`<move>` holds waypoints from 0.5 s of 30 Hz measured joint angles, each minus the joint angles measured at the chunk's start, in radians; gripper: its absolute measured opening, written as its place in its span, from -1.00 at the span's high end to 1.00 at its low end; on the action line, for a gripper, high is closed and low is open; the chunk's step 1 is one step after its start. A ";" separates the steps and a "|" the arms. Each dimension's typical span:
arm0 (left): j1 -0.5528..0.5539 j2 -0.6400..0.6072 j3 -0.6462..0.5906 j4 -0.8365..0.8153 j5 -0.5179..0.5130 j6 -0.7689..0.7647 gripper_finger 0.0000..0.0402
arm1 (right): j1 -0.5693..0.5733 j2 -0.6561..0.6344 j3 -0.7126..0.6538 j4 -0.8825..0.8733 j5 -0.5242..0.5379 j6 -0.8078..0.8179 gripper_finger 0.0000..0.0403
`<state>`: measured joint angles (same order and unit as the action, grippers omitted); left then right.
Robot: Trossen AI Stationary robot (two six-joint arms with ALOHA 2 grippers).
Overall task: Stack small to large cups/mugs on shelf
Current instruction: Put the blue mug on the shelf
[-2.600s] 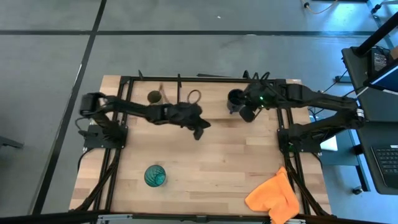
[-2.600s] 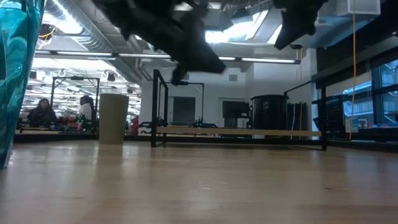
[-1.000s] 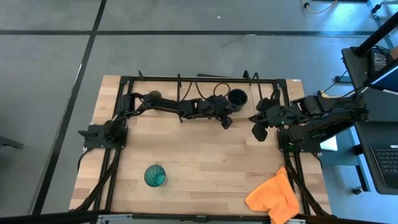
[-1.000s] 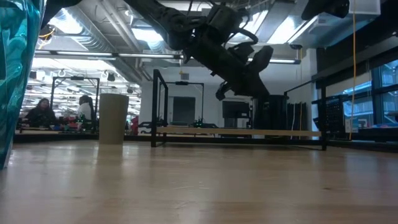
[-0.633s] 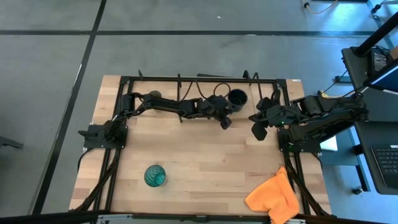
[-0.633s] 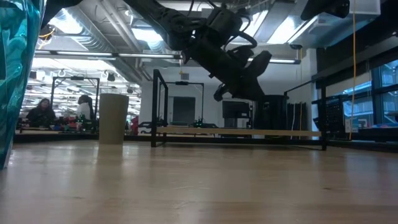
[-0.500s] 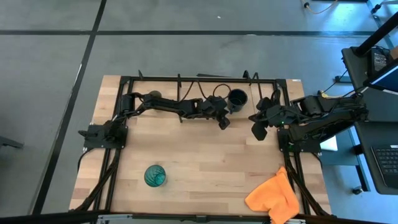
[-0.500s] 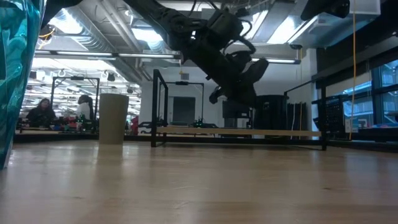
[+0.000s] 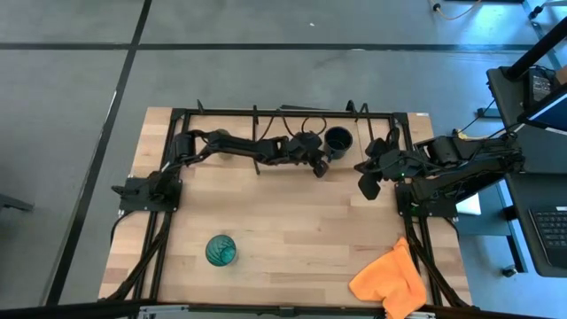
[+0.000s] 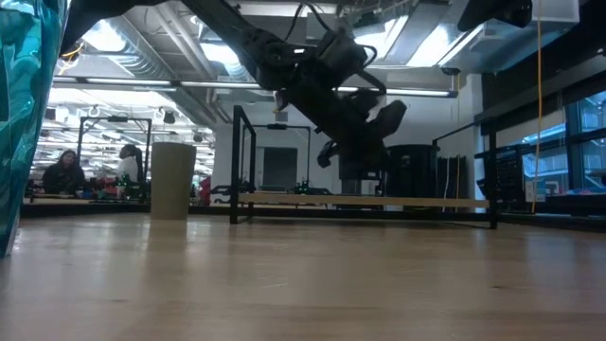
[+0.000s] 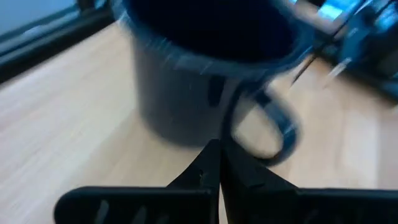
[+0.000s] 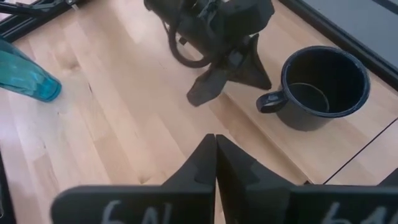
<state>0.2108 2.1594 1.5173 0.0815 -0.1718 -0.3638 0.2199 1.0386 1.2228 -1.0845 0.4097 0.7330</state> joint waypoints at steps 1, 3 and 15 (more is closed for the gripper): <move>-0.002 0.006 0.002 0.026 0.010 0.000 1.00 | 0.000 0.000 0.000 0.000 0.006 0.000 0.96; -0.004 0.009 0.001 0.024 0.036 -0.003 1.00 | 0.000 0.000 0.000 0.000 0.014 0.000 0.96; -0.013 0.080 0.041 0.125 0.092 -0.042 1.00 | 0.000 0.000 0.000 -0.005 0.033 0.019 0.96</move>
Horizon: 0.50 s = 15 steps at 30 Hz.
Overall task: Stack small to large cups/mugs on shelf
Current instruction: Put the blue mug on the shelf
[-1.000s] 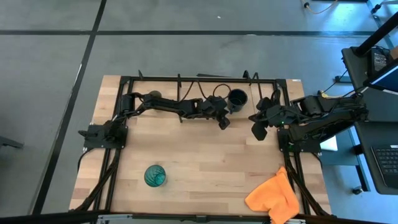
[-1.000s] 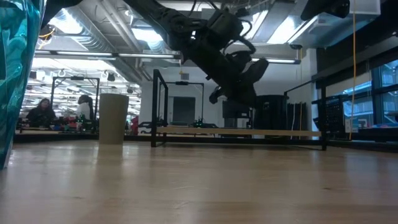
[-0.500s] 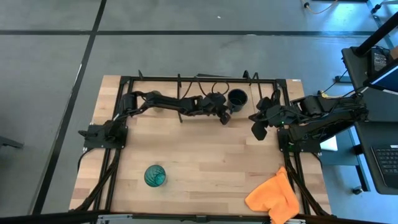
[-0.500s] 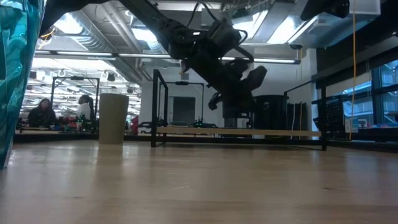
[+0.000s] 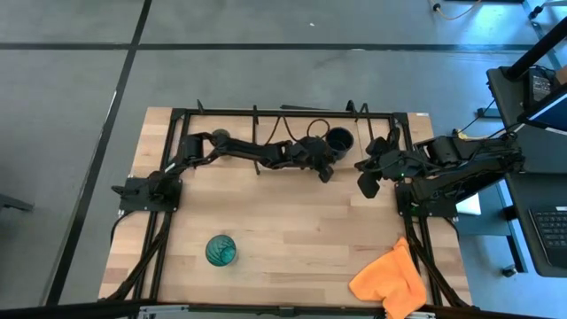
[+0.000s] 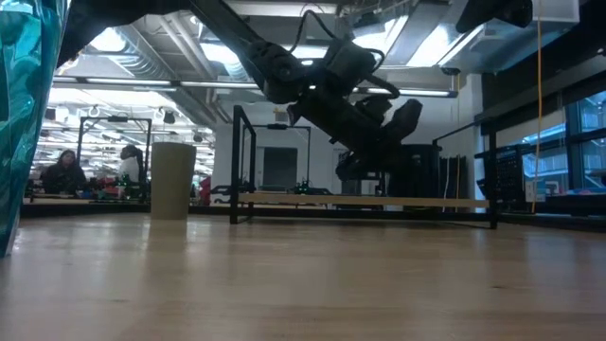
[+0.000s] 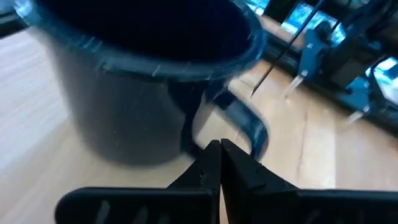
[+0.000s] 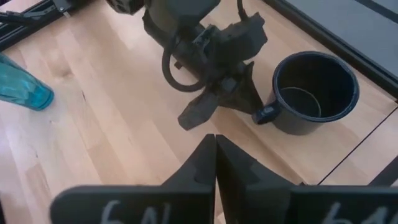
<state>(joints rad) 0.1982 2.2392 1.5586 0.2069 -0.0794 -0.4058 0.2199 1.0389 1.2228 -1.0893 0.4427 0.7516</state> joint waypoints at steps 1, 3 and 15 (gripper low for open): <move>0.001 0.004 0.011 -0.007 0.013 0.007 1.00 | 0.000 0.000 0.000 -0.002 0.003 0.003 0.96; 0.003 0.025 0.056 -0.005 0.039 0.028 1.00 | 0.000 0.000 -0.001 -0.005 0.003 0.004 0.96; 0.007 0.078 0.193 -0.208 0.044 0.117 1.00 | 0.000 0.000 -0.002 -0.051 0.006 0.029 0.96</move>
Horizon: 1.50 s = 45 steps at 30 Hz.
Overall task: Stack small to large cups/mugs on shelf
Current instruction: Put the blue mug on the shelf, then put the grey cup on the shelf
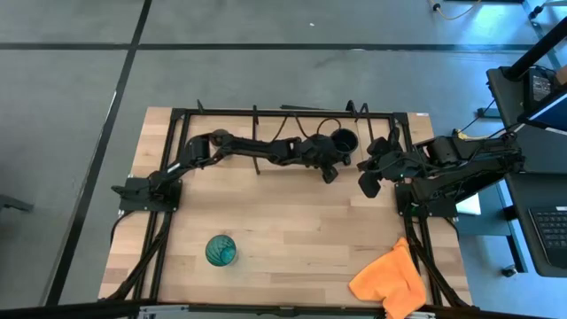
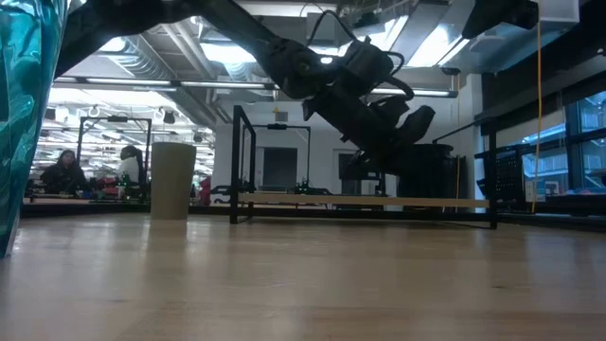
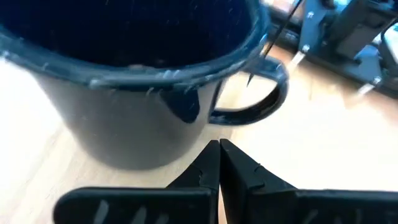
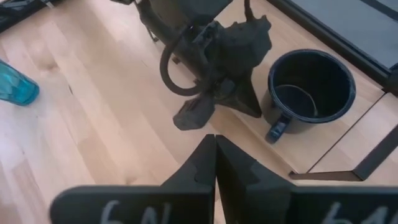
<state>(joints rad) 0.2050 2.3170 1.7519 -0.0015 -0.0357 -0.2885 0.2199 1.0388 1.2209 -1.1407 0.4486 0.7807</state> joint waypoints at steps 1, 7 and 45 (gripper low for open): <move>0.002 -0.001 0.000 -0.007 0.000 0.000 1.00 | 0.000 0.000 0.000 -0.001 0.002 0.000 0.96; 0.005 -0.005 0.000 -0.019 -0.005 -0.022 1.00 | 0.000 0.000 0.000 -0.001 0.004 -0.001 0.96; -0.182 -0.320 0.001 -0.321 -0.186 0.048 0.88 | -0.035 -0.001 0.000 0.157 -0.008 -0.086 0.55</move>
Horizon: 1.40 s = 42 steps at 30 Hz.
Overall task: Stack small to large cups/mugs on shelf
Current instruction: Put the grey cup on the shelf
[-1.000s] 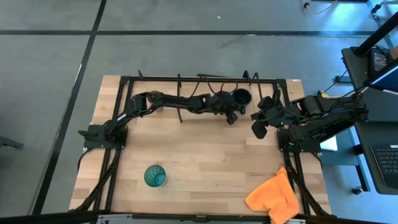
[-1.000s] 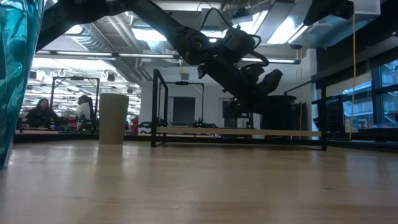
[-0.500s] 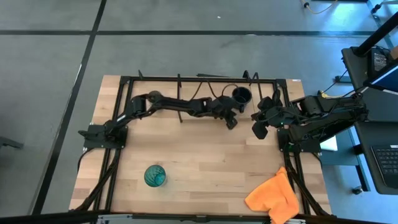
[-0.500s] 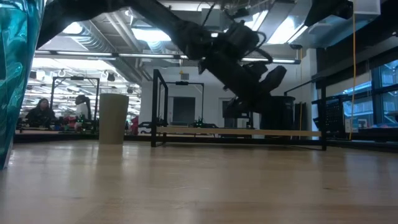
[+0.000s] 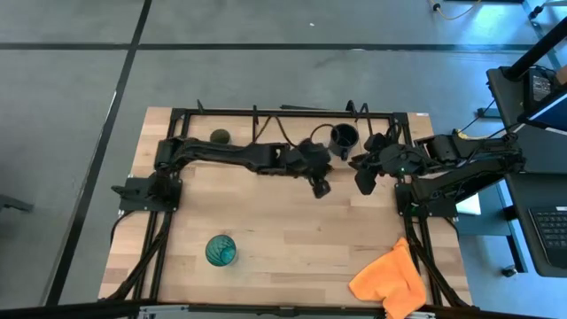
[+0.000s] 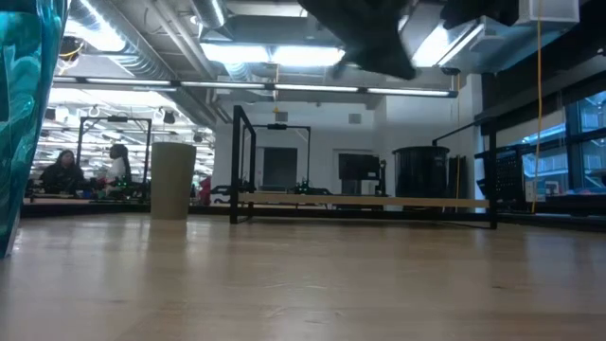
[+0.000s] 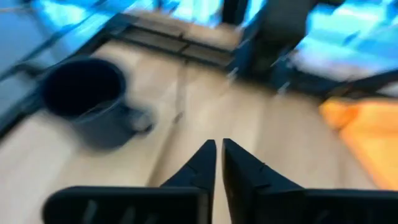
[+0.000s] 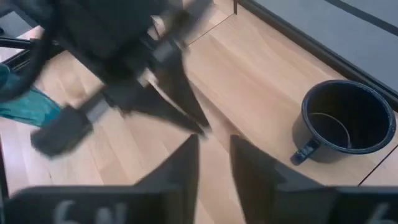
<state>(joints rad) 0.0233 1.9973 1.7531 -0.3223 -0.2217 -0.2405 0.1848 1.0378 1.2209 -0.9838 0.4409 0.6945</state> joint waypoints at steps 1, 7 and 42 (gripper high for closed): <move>-0.008 -0.023 -0.001 -0.068 -0.046 0.001 0.84 | -0.004 0.000 0.000 0.000 0.000 0.000 0.47; -0.051 -0.128 -0.002 -0.411 -0.293 -0.065 0.58 | -0.005 0.000 0.000 0.000 0.008 -0.017 0.07; 0.683 -0.774 -0.497 -0.875 0.123 -0.074 0.35 | -0.006 0.133 0.000 0.016 -0.023 0.154 -0.11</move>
<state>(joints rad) 0.7060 1.2232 1.2556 -1.1971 -0.0988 -0.3144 0.1791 1.1703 1.2209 -0.9676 0.4183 0.8482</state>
